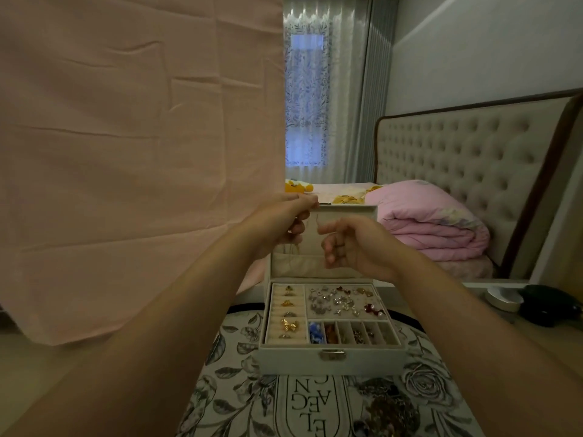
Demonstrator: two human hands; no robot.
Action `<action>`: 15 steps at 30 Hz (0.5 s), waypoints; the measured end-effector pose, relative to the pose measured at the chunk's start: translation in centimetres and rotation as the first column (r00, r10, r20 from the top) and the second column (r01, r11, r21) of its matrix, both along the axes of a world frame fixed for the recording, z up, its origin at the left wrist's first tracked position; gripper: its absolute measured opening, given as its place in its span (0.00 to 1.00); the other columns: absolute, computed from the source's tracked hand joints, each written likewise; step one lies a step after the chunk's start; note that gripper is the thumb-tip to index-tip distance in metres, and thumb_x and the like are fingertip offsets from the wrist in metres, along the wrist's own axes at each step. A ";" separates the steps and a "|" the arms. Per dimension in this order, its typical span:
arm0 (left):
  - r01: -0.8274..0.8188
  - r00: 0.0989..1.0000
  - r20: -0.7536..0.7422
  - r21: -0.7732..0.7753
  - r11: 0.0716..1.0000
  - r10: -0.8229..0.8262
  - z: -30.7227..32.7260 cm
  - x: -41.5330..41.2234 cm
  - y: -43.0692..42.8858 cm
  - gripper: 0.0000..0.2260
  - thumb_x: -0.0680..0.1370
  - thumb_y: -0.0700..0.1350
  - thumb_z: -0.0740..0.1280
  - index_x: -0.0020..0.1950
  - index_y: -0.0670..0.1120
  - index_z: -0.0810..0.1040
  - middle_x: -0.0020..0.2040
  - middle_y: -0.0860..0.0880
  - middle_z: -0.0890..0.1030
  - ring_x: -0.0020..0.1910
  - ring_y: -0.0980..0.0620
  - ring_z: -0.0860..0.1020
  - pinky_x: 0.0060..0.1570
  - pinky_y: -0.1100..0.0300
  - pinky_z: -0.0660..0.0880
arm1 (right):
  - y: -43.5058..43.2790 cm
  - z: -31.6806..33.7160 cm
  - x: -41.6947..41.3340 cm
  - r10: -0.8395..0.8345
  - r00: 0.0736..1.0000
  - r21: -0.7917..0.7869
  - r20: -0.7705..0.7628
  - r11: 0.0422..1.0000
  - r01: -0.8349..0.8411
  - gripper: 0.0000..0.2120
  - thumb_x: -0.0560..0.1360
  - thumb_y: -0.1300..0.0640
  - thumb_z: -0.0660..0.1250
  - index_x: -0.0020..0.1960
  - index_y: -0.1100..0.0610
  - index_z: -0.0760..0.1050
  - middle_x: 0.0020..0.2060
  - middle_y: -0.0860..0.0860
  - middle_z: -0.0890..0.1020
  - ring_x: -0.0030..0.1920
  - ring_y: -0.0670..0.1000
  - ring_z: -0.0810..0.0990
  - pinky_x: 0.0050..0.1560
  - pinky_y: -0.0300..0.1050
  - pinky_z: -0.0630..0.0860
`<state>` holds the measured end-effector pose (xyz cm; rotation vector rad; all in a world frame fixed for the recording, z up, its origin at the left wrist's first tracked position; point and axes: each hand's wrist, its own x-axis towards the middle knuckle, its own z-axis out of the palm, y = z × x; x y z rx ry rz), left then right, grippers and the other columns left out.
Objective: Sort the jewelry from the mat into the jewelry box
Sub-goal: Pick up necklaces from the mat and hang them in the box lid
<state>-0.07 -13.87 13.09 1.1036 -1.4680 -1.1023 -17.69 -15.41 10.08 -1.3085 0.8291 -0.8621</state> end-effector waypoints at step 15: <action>-0.200 0.823 0.459 -0.319 0.926 0.336 -3.6 1.9 -7.3 0.08 0.78 0.46 0.70 0.41 0.45 0.82 0.34 0.52 0.78 0.34 0.57 0.73 0.34 0.62 0.68 | -7.8 -2.0 2.7 -0.570 0.776 -0.572 -0.270 0.743 0.347 0.05 0.77 0.50 0.70 0.45 0.49 0.84 0.40 0.41 0.81 0.45 0.44 0.78 0.38 0.39 0.69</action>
